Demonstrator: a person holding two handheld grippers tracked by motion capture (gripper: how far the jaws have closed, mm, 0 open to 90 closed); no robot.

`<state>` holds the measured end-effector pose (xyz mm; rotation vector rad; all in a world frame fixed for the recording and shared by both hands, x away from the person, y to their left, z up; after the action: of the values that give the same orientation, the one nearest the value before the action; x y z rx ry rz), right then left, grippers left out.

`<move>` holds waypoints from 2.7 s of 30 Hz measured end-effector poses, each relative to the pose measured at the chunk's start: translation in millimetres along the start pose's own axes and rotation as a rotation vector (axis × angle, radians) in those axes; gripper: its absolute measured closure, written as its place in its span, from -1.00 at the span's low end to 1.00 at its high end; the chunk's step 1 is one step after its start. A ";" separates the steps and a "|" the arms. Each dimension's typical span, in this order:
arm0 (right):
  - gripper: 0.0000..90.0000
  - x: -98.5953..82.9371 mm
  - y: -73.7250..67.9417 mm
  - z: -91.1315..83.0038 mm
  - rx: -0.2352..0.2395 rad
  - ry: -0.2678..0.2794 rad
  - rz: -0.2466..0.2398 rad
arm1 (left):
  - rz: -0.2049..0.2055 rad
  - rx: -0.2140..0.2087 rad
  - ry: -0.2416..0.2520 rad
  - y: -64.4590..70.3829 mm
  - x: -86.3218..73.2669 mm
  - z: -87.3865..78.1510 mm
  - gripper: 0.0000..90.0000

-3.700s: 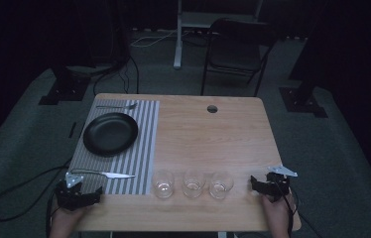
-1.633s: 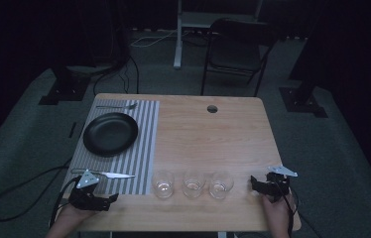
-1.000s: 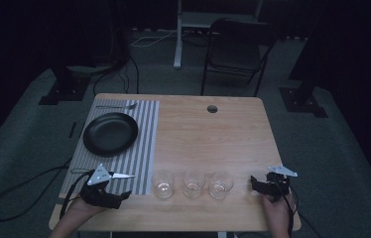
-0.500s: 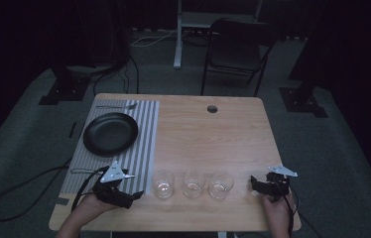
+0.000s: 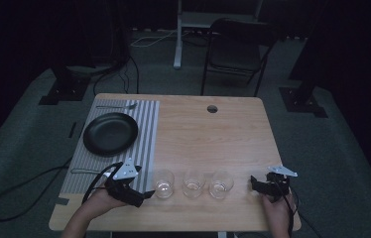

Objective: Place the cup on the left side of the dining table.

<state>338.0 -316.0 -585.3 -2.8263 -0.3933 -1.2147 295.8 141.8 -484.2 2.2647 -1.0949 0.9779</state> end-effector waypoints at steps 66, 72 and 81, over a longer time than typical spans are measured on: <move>-0.74 0.0 0.1 0.0 0.000 0.000 0.000 | 0.252 -0.167 -0.154 92.3 100.0 125.5 -0.89; -0.74 0.0 0.1 0.0 0.000 0.000 -0.001 | 0.283 -0.175 -0.189 102.1 106.7 137.4 -0.89; -0.74 0.0 0.1 0.0 0.000 0.000 -0.001 | 0.310 -0.170 -0.260 112.5 112.3 159.0 -0.89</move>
<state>338.0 -316.0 -585.3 -2.8262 -0.3941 -1.2151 318.9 -81.6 -494.7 2.1647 -1.6138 0.6783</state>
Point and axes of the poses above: each handheld gripper's, and its own axes: z roughly forward along the jaws, x roughly out of its top, y roughly to its right, the point moved 5 cm from there along z, roughly forward along the jaws, and after that the axes turned 6 degrees about -z, right-handed, at the moved point
